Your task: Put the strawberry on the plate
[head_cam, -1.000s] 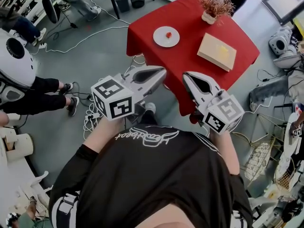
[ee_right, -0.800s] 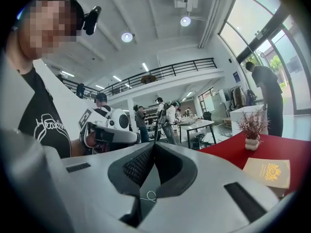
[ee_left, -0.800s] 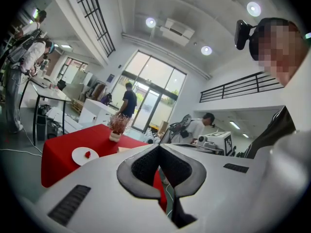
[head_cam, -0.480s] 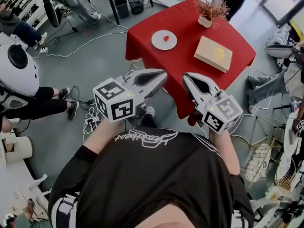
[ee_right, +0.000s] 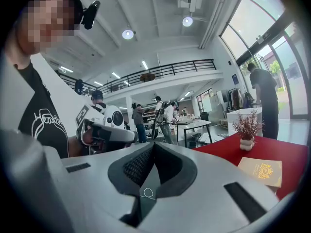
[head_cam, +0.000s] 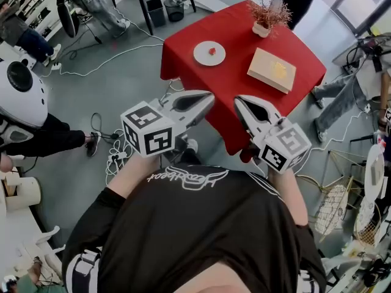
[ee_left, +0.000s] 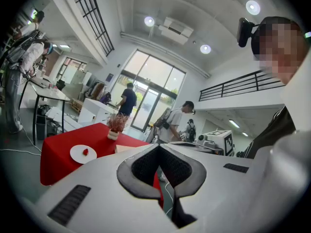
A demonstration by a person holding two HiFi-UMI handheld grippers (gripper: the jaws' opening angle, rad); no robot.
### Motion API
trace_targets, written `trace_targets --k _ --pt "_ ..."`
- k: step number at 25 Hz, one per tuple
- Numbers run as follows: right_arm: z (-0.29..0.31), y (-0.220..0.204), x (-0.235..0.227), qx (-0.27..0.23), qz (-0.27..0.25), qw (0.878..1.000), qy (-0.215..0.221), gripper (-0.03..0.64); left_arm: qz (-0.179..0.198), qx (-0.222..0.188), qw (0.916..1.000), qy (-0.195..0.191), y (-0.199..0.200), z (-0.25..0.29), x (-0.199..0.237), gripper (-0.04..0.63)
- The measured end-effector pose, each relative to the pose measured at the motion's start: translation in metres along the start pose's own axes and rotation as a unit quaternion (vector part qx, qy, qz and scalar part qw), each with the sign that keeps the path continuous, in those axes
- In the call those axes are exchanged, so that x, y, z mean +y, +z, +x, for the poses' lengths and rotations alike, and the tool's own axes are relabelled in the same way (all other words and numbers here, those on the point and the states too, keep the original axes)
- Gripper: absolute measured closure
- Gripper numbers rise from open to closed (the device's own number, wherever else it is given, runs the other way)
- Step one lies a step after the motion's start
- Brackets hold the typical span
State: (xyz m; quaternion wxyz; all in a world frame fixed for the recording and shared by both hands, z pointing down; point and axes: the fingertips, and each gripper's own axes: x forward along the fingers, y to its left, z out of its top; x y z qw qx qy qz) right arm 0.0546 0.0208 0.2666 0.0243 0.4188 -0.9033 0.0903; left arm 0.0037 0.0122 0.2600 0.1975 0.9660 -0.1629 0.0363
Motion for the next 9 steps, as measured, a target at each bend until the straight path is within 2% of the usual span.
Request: trace_targets --k 9 --pt "-0.0068 -0.0020 0.0033 -0.006 0.000 1.000 -0.005 0.609 0.001 0.001 1.0000 0.001 -0.0058 -0.0007 -0.0027 0.588"
